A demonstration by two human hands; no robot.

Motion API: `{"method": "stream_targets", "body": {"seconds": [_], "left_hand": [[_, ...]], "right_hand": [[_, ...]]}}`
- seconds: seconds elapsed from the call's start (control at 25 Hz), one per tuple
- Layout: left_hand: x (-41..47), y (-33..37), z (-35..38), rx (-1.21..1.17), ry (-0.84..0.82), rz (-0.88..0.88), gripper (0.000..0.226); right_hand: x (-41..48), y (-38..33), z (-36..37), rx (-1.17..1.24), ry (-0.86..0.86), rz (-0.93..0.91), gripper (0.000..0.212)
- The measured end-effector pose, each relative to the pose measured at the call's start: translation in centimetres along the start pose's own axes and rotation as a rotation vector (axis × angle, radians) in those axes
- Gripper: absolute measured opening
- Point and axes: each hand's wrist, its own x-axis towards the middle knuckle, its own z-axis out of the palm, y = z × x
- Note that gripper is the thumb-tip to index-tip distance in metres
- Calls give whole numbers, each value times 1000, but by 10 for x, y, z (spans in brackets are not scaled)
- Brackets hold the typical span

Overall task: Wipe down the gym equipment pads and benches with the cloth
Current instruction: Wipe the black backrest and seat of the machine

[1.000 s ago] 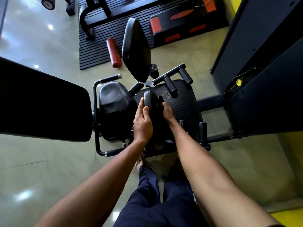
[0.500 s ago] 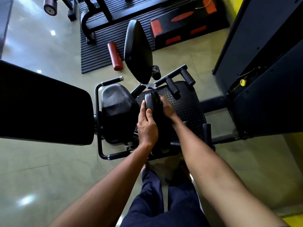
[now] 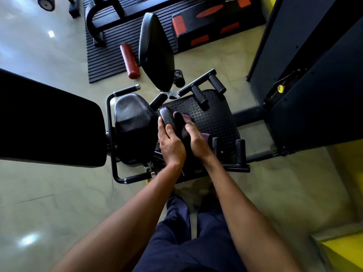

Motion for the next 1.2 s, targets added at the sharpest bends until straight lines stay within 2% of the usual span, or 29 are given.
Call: {"method": "stream_targets", "body": {"seconds": [0.12,0.16,0.28,0.36,0.44,0.56,0.64,0.72,0.8,0.88,0.92,1.0,1.08,1.2], "left_hand": [[-1,1,-3,-4,-14,17,47],[1,3,-5,2,-34,19,47],[5,8,-11,28,-108,25,46],[7,12,-14,28,-146,29,46],[10,14,-14,24,-164,27,46],[10,14,-13,11,-149,19,46],[9,14,-13,-6,-154,12,46],[8,13,-14,-19,-166,8,46],[8,10,-16,-20,-171,-1,46],[9,9,-17,-18,-179,1,46],[9,8,-17,-18,-176,1,46],[9,7,-16,-8,-168,3,45],[13,8,-16,4,-168,15,45],[18,13,-14,6,-165,24,44]], "right_hand": [[-39,28,-3,24,28,-100,46],[-37,44,-4,34,50,-63,45],[-7,80,-6,114,119,217,46],[11,71,-7,152,82,301,53],[11,36,-2,207,113,221,44],[-33,-7,19,287,136,-79,43],[-64,6,31,255,146,-212,46],[-81,30,37,215,189,-228,47],[-77,64,37,245,269,-169,44],[-60,102,35,325,307,23,44],[-44,131,30,381,299,152,46],[-20,171,21,463,300,284,61],[-30,131,24,492,343,310,63],[-76,23,49,485,332,72,43]]}}
